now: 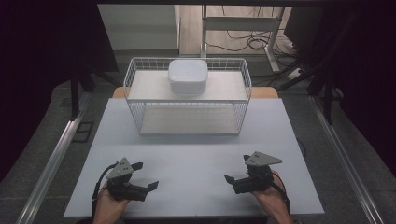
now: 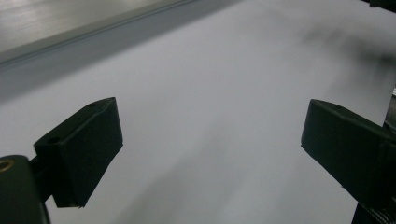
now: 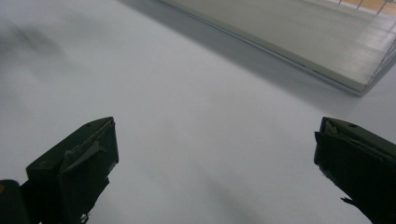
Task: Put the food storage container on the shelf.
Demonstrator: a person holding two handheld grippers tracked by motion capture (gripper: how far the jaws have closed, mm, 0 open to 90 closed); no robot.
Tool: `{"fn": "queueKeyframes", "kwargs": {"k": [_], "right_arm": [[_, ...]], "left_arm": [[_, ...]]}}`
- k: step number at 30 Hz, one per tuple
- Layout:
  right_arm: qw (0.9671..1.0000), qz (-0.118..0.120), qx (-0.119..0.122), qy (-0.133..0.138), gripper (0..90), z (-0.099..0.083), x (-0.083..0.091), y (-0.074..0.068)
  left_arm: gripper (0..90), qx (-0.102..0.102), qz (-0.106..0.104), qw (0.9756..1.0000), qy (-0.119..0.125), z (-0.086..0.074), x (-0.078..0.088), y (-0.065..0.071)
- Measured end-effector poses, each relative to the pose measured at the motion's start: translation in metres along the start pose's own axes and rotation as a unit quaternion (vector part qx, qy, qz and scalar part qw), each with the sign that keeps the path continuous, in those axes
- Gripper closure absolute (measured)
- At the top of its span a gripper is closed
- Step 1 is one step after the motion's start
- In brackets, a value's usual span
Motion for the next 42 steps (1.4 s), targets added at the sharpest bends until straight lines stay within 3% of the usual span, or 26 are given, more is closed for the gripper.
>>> {"fn": "queueKeyframes", "kwargs": {"k": [14,27,36,42], "right_arm": [[0.9996,-0.017,-0.007,-0.02,0.0,-0.026,0.008,0.007],[0.9973,-0.026,-0.022,-0.065,0.0,-0.055,0.011,0.01],[0.9939,-0.019,-0.044,-0.1,0.0,-0.07,0.01,0.012],[0.9932,-0.024,-0.052,-0.101,0.0,-0.071,0.011,0.015]], "left_arm": [[5.0,0.027,0.001,0.9996,-0.012,-0.024,0.009,0.002],[4.1,0.046,-0.017,0.998,-0.04,-0.039,0.01,0.009],[3.5,0.043,-0.023,0.9967,-0.066,-0.045,0.005,0.012],[3.4,0.044,-0.022,0.9965,-0.068,-0.045,0.004,0.012]]}}
Point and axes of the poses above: each handheld gripper's, and its own axes: x roughly backward along the jaws, z roughly out of its top, y roughly to its right, the point moved 10 cm from there along -x, roughly forward along the jaws, and after that the axes turned 12 degrees about -x, right-handed, at the moved point
